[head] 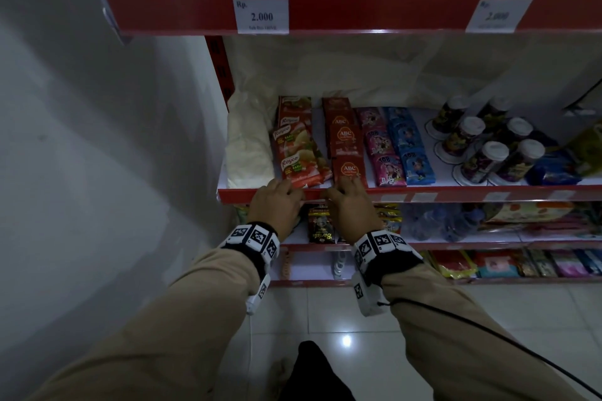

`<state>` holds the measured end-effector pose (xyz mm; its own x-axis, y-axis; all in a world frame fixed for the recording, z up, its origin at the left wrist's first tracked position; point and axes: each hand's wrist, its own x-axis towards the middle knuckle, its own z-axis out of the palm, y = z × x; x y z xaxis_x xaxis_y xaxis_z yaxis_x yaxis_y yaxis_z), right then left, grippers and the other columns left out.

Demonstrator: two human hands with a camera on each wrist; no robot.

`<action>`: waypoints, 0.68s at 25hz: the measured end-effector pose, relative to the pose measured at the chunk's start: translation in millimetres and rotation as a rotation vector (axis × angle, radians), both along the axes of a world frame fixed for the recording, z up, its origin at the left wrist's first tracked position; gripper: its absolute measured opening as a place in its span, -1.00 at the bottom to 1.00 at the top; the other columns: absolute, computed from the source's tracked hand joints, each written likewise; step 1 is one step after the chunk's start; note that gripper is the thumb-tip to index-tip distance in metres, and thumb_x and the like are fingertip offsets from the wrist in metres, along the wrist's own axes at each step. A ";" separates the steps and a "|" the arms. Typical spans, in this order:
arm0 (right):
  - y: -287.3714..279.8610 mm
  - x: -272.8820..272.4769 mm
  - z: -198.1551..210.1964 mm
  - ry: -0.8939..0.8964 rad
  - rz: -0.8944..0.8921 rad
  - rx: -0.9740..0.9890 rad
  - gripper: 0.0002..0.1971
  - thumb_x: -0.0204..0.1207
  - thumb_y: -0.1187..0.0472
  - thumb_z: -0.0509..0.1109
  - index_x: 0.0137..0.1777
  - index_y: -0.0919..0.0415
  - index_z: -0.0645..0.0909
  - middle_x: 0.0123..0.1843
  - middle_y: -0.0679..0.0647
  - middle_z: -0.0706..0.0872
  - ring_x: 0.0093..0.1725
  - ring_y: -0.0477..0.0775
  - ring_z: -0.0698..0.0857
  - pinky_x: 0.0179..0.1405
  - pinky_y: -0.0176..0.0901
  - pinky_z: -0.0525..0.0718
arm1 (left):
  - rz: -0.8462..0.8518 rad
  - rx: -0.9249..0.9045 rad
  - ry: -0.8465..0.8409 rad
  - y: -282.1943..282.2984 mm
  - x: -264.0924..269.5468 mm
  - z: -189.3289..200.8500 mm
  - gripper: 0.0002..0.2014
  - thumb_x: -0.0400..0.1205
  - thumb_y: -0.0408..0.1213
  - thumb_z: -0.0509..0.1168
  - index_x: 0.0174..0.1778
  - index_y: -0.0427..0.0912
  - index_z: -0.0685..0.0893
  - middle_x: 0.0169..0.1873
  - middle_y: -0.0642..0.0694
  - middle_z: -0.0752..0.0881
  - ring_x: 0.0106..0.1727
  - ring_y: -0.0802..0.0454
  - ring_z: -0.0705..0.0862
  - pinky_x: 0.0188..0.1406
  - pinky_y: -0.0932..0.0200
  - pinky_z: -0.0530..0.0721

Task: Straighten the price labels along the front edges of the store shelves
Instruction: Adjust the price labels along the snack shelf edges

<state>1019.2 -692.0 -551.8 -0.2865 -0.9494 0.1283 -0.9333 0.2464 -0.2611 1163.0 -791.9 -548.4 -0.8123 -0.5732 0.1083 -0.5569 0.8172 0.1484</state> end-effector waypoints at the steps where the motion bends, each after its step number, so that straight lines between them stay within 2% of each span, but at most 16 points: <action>1: 0.4 -0.7 0.9 -0.012 0.009 0.005 -0.72 0.47 0.39 0.32 0.17 0.30 0.66 0.13 0.33 0.62 0.18 0.36 0.49 0.08 0.08 0.48 | 0.008 0.002 0.009 1.6 1.2 -0.3 -0.81 0.60 -0.26 0.30 0.04 -0.23 0.72 -0.03 -0.25 0.68 0.00 -0.26 0.60 -0.13 -0.03 0.52; 6: 1.2 -0.8 5.4 -0.042 0.019 0.021 -0.67 0.46 0.34 0.30 0.24 0.28 0.62 0.20 0.29 0.60 0.21 0.32 0.47 0.13 0.07 0.49 | 0.081 -0.031 -0.002 6.0 16.0 -2.2 -0.73 0.54 -0.26 0.33 0.17 -0.08 0.68 0.08 -0.12 0.66 0.11 -0.21 0.57 0.01 -0.03 0.42; 11: -9.7 20.0 11.4 0.005 0.061 0.058 -0.63 0.47 0.28 0.31 0.29 0.26 0.58 0.29 0.27 0.55 0.24 0.31 0.45 0.19 0.12 0.48 | 0.182 -0.064 -0.056 0.2 51.6 3.2 -0.65 0.52 -0.24 0.32 0.24 -0.08 0.64 0.16 -0.09 0.65 0.18 -0.19 0.53 0.13 -0.08 0.37; 13: -21.8 34.0 12.4 0.022 0.096 0.064 -0.65 0.47 0.28 0.30 0.27 0.26 0.58 0.27 0.27 0.55 0.25 0.31 0.45 0.18 0.11 0.47 | 0.209 -0.060 -0.100 -7.3 67.9 6.1 -0.61 0.54 -0.25 0.28 0.33 -0.06 0.59 0.25 -0.08 0.61 0.26 -0.18 0.49 0.18 -0.07 0.34; 17: -44.8 63.7 11.0 -0.017 0.138 0.002 -0.65 0.40 0.38 0.35 0.20 0.32 0.65 0.13 0.33 0.64 0.17 0.36 0.53 0.14 0.08 0.47 | 0.186 -0.021 -0.152 -24.3 89.3 8.2 -0.55 0.56 -0.32 0.22 0.41 -0.06 0.52 0.33 -0.09 0.54 0.31 -0.17 0.46 0.15 -0.01 0.32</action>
